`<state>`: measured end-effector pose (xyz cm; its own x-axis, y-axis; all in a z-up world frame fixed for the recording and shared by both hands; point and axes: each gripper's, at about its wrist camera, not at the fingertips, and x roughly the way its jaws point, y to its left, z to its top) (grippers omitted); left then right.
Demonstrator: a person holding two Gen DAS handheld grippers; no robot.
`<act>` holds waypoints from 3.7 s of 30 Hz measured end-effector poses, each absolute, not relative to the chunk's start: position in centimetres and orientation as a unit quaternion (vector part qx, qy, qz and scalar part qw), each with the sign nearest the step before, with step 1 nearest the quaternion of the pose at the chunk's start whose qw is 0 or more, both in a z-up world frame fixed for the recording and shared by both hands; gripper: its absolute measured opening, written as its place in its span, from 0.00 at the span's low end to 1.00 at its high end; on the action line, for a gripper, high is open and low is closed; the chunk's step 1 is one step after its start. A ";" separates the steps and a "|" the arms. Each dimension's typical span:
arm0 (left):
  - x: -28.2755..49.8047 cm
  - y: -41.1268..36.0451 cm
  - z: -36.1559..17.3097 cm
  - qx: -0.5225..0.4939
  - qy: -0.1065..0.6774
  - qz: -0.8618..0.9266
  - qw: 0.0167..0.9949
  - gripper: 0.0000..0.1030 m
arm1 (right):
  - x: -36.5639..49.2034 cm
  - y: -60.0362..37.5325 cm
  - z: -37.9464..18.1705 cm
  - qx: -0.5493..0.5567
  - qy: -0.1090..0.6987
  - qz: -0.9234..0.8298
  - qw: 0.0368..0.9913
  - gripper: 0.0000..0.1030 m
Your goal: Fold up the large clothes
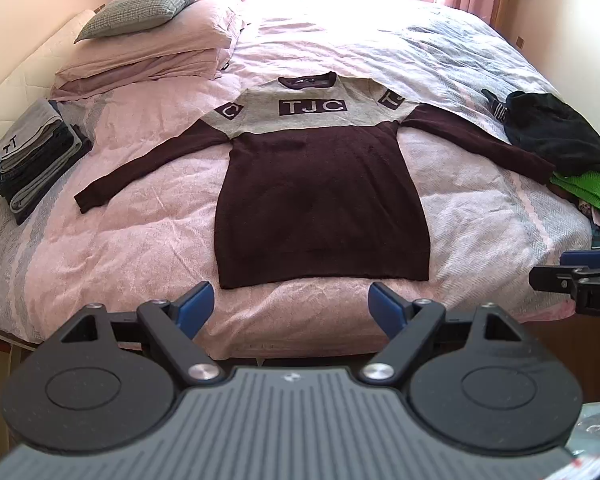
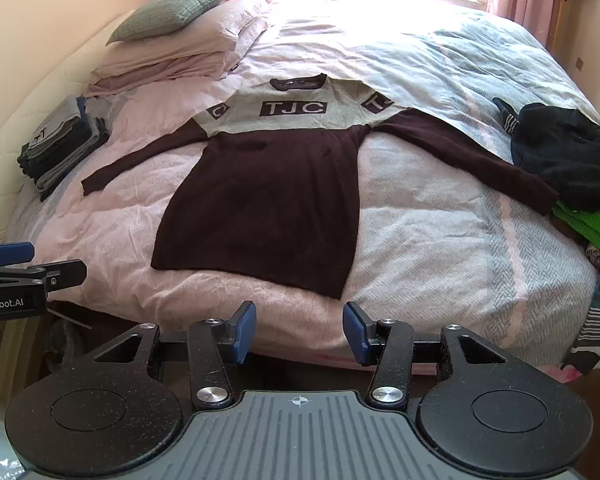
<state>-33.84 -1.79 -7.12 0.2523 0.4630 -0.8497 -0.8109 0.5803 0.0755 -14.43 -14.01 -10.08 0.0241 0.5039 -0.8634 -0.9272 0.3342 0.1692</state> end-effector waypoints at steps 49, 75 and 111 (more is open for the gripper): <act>-39.0 20.5 -11.2 -0.388 0.323 0.496 0.706 0.75 | -3.6 0.4 -12.5 -0.057 0.479 0.485 0.729 0.44; -52.1 46.7 -36.7 -0.659 0.057 0.613 0.431 0.45 | -3.4 20.9 -24.9 -0.188 0.533 0.383 0.730 0.44; -20.5 37.2 -32.8 -0.157 0.454 0.365 0.797 0.26 | 11.5 15.4 -30.1 -0.017 0.571 0.375 0.730 0.44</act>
